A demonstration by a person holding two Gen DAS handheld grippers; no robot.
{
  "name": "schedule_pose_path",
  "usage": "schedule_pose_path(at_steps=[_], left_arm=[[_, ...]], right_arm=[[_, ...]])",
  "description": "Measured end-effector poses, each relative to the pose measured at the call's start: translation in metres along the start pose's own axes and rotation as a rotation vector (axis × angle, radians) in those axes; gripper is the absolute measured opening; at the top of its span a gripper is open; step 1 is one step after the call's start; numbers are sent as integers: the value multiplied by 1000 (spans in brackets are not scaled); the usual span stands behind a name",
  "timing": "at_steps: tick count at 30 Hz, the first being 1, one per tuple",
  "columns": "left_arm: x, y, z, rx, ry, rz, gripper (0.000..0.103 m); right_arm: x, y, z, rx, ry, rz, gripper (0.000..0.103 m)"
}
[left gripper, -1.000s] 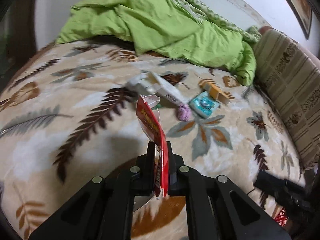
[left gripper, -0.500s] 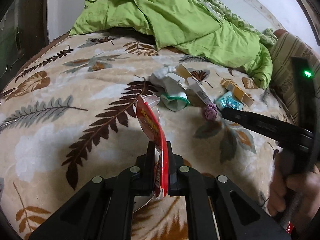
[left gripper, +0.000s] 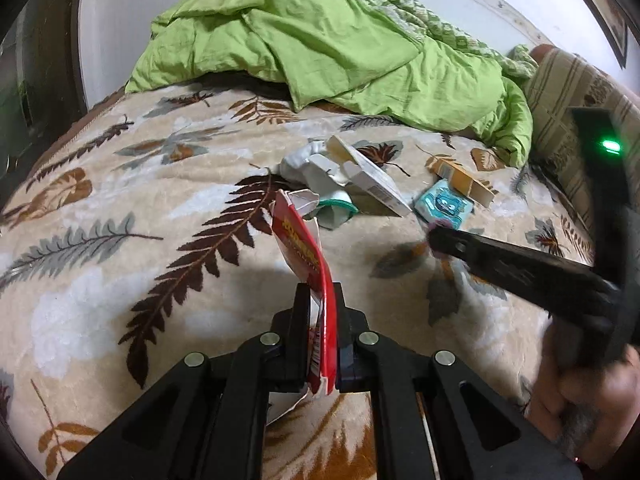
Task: Collect trash
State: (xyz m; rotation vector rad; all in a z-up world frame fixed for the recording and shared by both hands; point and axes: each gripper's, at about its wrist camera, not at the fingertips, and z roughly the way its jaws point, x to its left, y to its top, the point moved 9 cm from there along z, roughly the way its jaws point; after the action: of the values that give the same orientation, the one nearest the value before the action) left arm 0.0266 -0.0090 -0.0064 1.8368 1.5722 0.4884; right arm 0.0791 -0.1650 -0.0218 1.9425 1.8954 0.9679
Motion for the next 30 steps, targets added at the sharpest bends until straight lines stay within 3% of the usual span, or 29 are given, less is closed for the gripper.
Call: schedule_pose_path(at_steps=[11,23,30], left_arm=[[-10,-6,-31,-60,37,49,8],[-5,-43,-62,-34,49,8,8],[-10,-45,-53,-28,69,31,8]], right_arm=[[5,-40,-85,-125,-21,-9,24],[20,-87,-119,-122,17,-17,24],[20,-86,-115,-119,38,22,24]])
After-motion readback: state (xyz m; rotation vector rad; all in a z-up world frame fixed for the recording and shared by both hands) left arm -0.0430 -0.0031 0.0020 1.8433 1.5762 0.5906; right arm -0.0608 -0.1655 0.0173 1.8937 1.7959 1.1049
